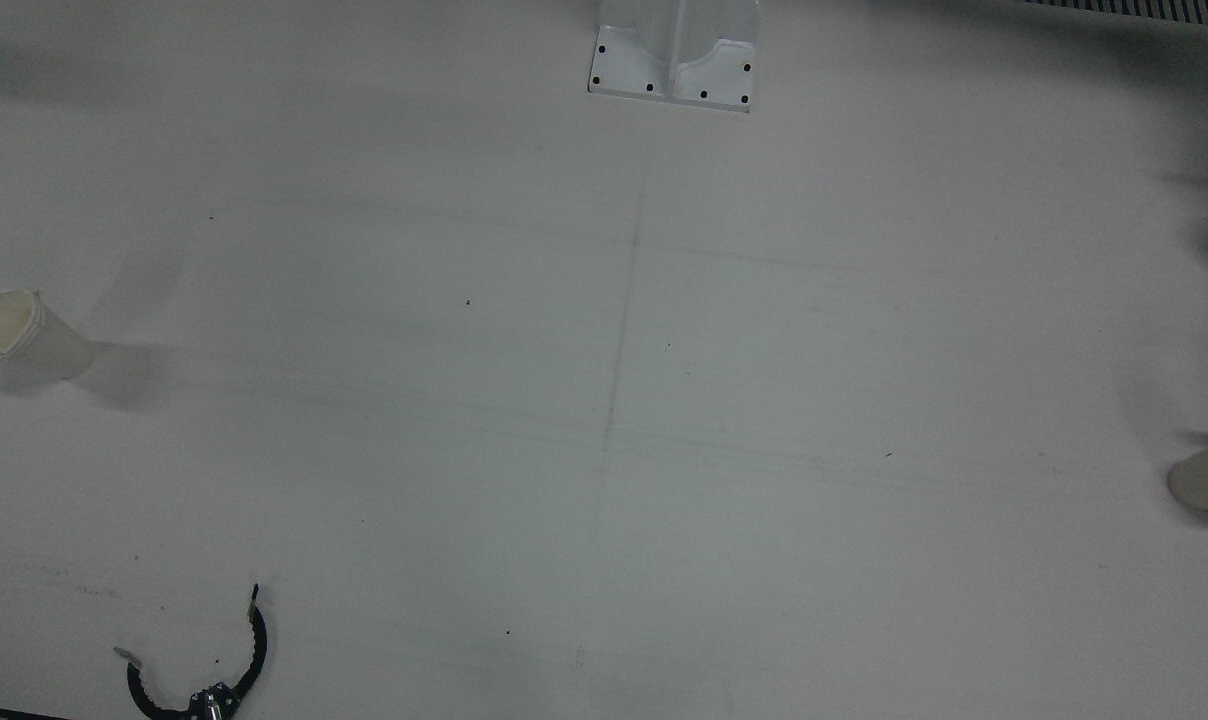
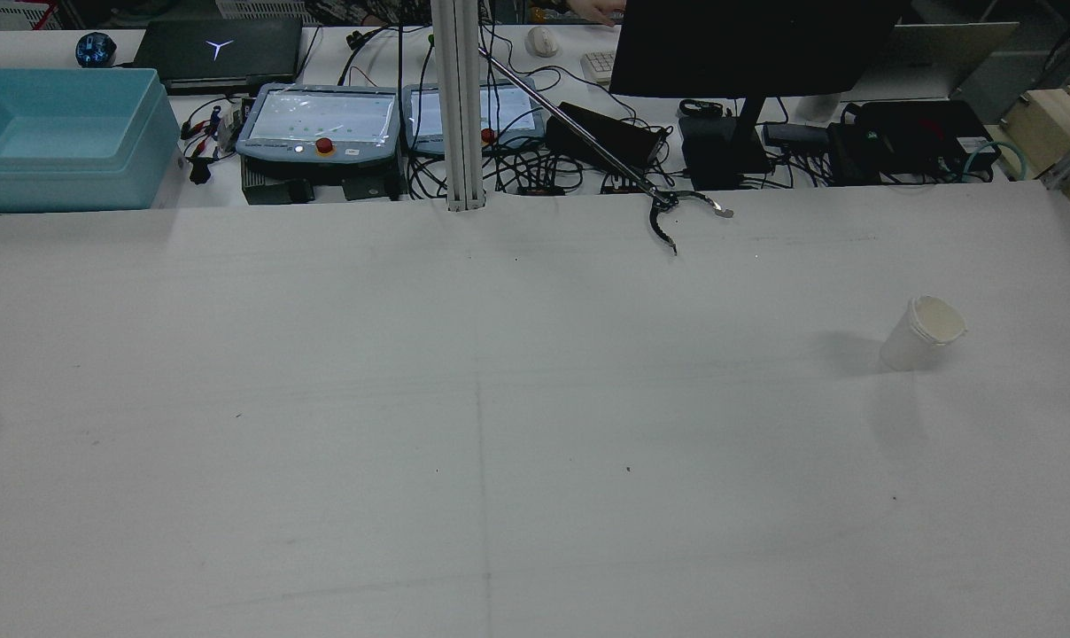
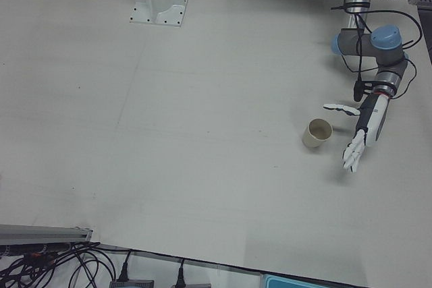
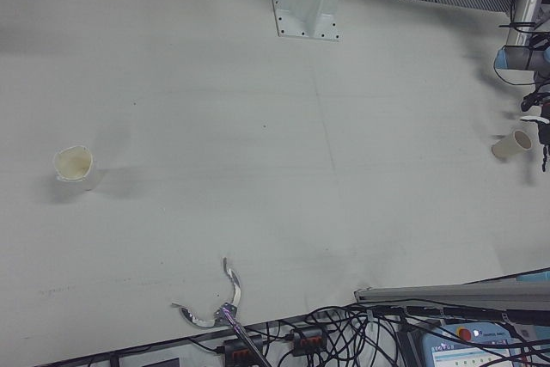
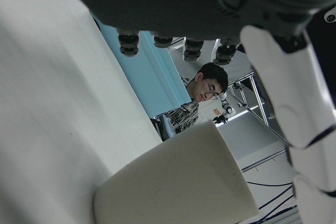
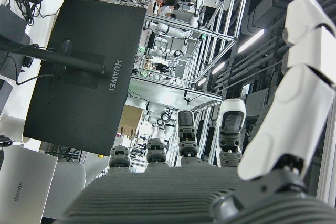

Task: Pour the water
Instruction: 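Close the left hand around the beige paper cup at the table edge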

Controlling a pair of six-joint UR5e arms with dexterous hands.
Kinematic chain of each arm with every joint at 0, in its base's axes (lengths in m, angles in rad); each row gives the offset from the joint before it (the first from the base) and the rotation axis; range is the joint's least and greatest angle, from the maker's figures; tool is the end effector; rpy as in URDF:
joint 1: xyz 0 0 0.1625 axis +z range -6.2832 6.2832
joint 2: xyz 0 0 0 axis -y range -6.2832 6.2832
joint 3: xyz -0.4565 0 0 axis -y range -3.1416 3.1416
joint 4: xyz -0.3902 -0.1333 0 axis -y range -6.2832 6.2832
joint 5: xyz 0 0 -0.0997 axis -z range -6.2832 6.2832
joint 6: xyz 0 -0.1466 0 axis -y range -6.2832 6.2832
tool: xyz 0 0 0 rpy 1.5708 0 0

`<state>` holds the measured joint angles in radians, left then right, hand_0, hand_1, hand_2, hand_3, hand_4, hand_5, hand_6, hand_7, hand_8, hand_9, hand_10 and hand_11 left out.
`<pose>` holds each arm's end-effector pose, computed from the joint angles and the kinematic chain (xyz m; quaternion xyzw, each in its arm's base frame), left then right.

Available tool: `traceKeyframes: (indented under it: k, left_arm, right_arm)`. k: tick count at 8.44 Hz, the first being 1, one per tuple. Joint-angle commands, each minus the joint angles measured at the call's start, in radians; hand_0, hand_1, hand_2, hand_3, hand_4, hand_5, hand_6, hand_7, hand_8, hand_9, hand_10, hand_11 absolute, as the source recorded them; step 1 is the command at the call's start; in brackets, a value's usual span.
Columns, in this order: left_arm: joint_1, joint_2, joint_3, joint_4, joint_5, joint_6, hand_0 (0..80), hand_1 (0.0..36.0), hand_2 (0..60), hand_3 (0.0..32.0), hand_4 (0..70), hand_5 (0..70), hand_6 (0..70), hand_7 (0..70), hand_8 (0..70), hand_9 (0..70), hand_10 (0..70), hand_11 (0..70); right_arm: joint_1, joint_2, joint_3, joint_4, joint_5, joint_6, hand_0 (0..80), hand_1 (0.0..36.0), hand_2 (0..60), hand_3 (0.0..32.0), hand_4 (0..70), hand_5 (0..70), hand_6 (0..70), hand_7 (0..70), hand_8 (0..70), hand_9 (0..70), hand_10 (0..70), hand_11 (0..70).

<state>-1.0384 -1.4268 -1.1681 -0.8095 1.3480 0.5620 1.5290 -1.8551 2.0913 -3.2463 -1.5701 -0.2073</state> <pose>0.0764 -0.4561 0.8763 0.0793 0.7877 -0.5622 0.2392 0.1162 -0.4149 0.5890 0.0624 -0.7494 0.6541 0.0816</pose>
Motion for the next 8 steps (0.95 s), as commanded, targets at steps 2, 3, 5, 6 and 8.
traceKeyframes:
  k: [2, 3, 5, 6, 8]
  left_arm:
    - [0.050, -0.001, 0.001, -0.003, -0.001, 0.055, 54.3, 19.0, 13.3, 6.8, 13.5, 0.0, 1.6, 12.8, 1.9, 1.1, 4.2, 8.4]
    - [0.058, -0.001, 0.001, -0.007, -0.003, 0.058, 55.3, 19.8, 13.0, 7.4, 13.0, 0.0, 1.2, 12.5, 1.9, 1.1, 4.1, 8.4]
    - [0.070, -0.004, -0.001, -0.007, -0.006, 0.064, 54.8, 19.4, 13.2, 6.8, 13.3, 0.0, 1.3, 12.5, 1.9, 1.1, 4.1, 8.4]
    - [0.087, -0.017, -0.002, -0.007, -0.009, 0.070, 54.4, 18.9, 13.1, 6.4, 13.9, 0.0, 1.8, 12.9, 2.0, 1.3, 4.2, 8.4]
    - [0.093, -0.037, -0.004, 0.000, -0.013, 0.070, 54.5, 18.7, 12.2, 6.2, 14.0, 0.0, 2.1, 13.2, 2.0, 1.2, 4.2, 8.3]
  right_arm:
    - [-0.001, 0.001, 0.006, -0.009, 0.001, -0.001, 47.2, 13.3, 17.9, 0.0, 14.2, 70.0, 12.0, 23.6, 5.9, 9.4, 4.4, 7.4]
    - [-0.001, 0.001, 0.006, -0.009, 0.001, -0.001, 47.1, 13.3, 18.0, 0.0, 14.2, 70.0, 12.0, 23.6, 5.9, 9.4, 4.3, 7.2]
    - [-0.001, -0.001, 0.006, -0.009, 0.001, -0.001, 47.2, 13.3, 17.6, 0.0, 13.5, 70.0, 11.6, 23.1, 5.8, 9.2, 4.4, 7.2]
    - [-0.001, -0.001, 0.009, -0.009, 0.001, -0.001, 47.0, 13.3, 17.6, 0.0, 13.2, 70.0, 11.3, 22.7, 5.6, 9.0, 4.3, 7.1]
    - [-0.001, -0.001, 0.009, -0.009, 0.001, -0.001, 47.0, 13.2, 17.2, 0.0, 13.0, 70.0, 11.1, 22.6, 5.4, 8.9, 4.2, 7.1]
